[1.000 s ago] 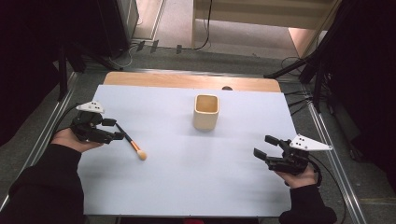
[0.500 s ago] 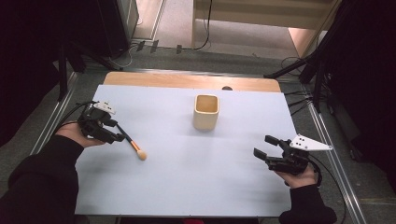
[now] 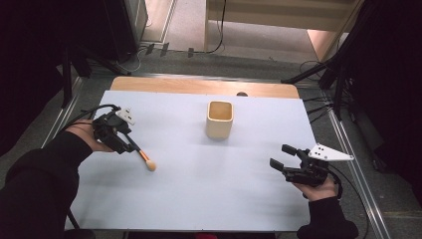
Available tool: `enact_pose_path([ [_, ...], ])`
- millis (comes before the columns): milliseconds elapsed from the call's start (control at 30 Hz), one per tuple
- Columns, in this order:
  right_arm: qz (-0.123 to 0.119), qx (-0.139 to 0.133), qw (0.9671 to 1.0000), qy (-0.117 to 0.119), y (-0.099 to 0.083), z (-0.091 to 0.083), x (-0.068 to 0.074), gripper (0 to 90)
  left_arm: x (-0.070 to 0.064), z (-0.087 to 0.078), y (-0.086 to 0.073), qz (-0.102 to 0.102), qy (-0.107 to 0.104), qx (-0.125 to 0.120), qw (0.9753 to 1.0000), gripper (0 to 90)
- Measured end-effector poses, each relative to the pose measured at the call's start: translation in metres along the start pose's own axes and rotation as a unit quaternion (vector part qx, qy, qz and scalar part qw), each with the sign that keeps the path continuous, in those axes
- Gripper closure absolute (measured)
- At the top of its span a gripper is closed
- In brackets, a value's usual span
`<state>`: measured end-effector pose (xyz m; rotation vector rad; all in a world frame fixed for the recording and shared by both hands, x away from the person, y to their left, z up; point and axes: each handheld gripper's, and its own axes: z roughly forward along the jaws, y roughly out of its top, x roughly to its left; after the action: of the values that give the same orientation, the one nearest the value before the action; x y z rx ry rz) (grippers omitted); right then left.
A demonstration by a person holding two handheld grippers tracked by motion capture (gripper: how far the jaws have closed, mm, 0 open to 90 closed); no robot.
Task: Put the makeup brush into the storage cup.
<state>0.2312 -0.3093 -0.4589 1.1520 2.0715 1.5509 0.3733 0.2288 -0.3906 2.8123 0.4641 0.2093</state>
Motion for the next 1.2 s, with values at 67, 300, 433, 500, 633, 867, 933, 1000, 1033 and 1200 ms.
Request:
enact_pose_path([
  [67,0.001,0.000,1.0000,0.001,0.000,0.000,0.000,24.7,-0.001,-0.001,0.003,0.025,0.000,0.000,0.9997,32.7],
  [300,-0.002,0.003,1.0000,0.002,-0.001,0.000,0.001,24.8,0.003,-0.001,0.005,0.088,0.001,-0.004,0.9961,32.8],
  [433,-0.001,0.002,1.0000,0.002,-0.001,0.000,0.001,24.9,0.007,0.001,0.004,0.108,0.005,0.004,0.9941,32.7],
  [500,-0.001,0.002,1.0000,0.002,-0.001,0.000,0.001,25.0,0.008,0.002,0.004,0.114,0.007,0.006,0.9934,32.7],
  [633,-0.001,0.002,1.0000,0.003,-0.001,0.000,0.000,25.1,0.010,0.006,0.003,0.150,0.011,0.022,0.9883,33.7],
  [867,-0.002,0.003,1.0000,0.004,-0.001,0.000,0.001,25.3,0.010,0.016,0.003,0.187,-0.001,0.032,0.9818,34.2],
  [933,-0.002,0.003,1.0000,0.004,-0.001,0.000,0.001,25.3,0.010,0.018,0.004,0.191,-0.001,0.030,0.9812,34.4],
  [1000,-0.002,0.004,1.0000,0.004,-0.001,0.000,0.001,25.4,0.010,0.019,0.004,0.195,0.001,0.031,0.9803,34.4],
  [1033,-0.002,0.004,1.0000,0.004,-0.001,0.000,0.001,25.4,0.009,0.022,0.005,0.203,0.002,0.035,0.9786,34.4],
  [1200,-0.002,0.006,1.0000,0.004,-0.002,0.000,0.002,25.5,0.009,0.030,0.005,0.220,-0.003,0.044,0.9744,34.9],
])
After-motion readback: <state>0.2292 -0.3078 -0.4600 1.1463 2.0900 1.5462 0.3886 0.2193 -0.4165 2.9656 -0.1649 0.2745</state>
